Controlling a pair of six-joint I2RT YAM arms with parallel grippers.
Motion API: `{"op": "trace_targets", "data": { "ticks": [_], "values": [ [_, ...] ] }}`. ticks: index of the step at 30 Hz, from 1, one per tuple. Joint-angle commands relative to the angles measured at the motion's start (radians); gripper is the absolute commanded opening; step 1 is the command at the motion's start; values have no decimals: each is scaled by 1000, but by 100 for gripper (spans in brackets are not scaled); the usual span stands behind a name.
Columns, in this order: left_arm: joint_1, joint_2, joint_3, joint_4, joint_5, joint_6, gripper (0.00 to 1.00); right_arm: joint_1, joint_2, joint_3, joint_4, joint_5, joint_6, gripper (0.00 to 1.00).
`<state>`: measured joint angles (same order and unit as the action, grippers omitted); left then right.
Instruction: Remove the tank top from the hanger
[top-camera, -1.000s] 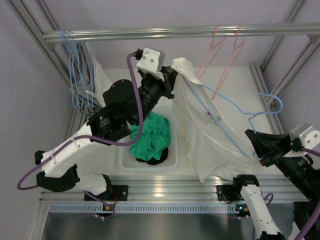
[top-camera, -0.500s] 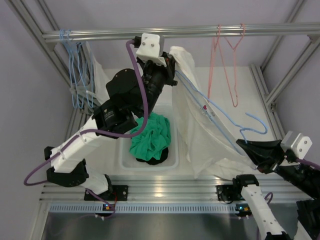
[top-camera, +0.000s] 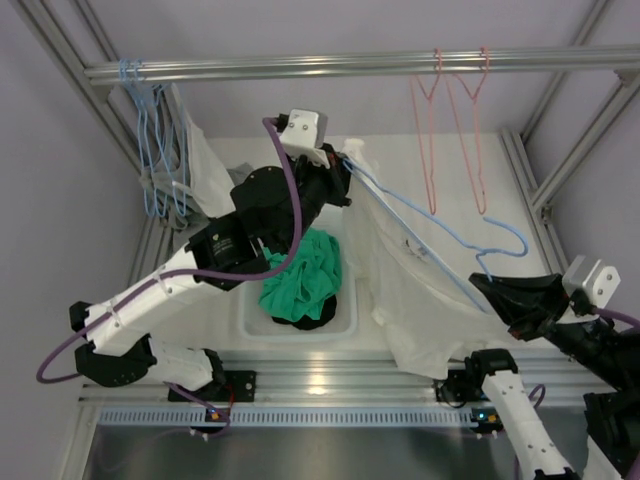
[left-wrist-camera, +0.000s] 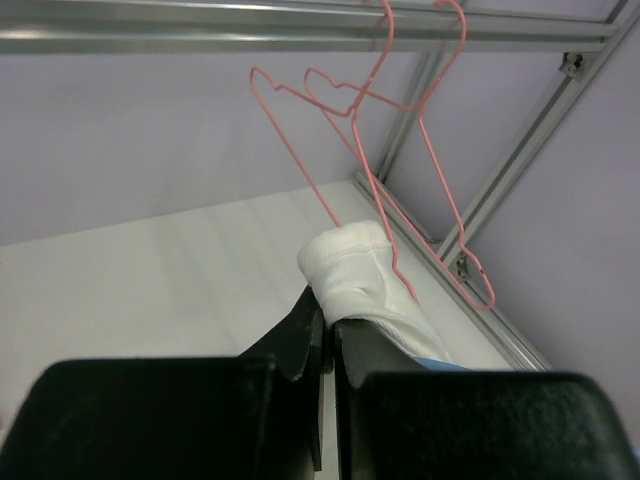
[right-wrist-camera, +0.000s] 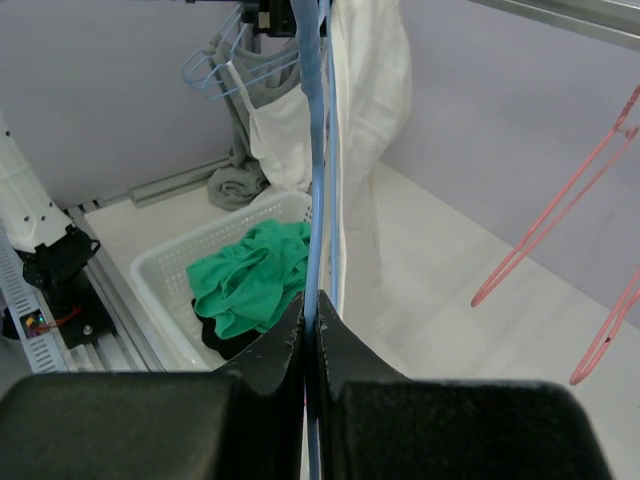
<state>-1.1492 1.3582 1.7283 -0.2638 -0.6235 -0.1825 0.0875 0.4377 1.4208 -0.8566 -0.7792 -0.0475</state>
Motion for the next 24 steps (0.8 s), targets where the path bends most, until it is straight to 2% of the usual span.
{"op": "trace_targets", "data": {
  "ticks": [1,5,9,11,15,19,21,22,24],
  "values": [
    [-30,-60,-85,46,229,-164,0,9,-10,-49,273,15,124,0],
    [-30,-97,-174,66,318,-233,0,11,-27,-94,446,28,218,0],
    [-30,-122,-223,78,308,-273,0,9,-47,-134,524,9,265,0],
    [-29,-154,-252,95,262,-310,0,11,-60,-143,531,14,265,0],
    [-26,-198,-263,106,52,-314,0,12,-88,-166,527,18,248,0],
    [5,-199,-240,106,-28,-319,0,14,-125,-209,531,15,241,0],
    [11,-188,-222,107,14,-313,0,12,-132,-232,551,38,261,0],
    [11,-176,-223,115,83,-317,0,14,-140,-244,574,63,283,0],
    [11,-174,-275,193,164,-324,0,14,-140,-264,620,81,317,0]
  ]
}}
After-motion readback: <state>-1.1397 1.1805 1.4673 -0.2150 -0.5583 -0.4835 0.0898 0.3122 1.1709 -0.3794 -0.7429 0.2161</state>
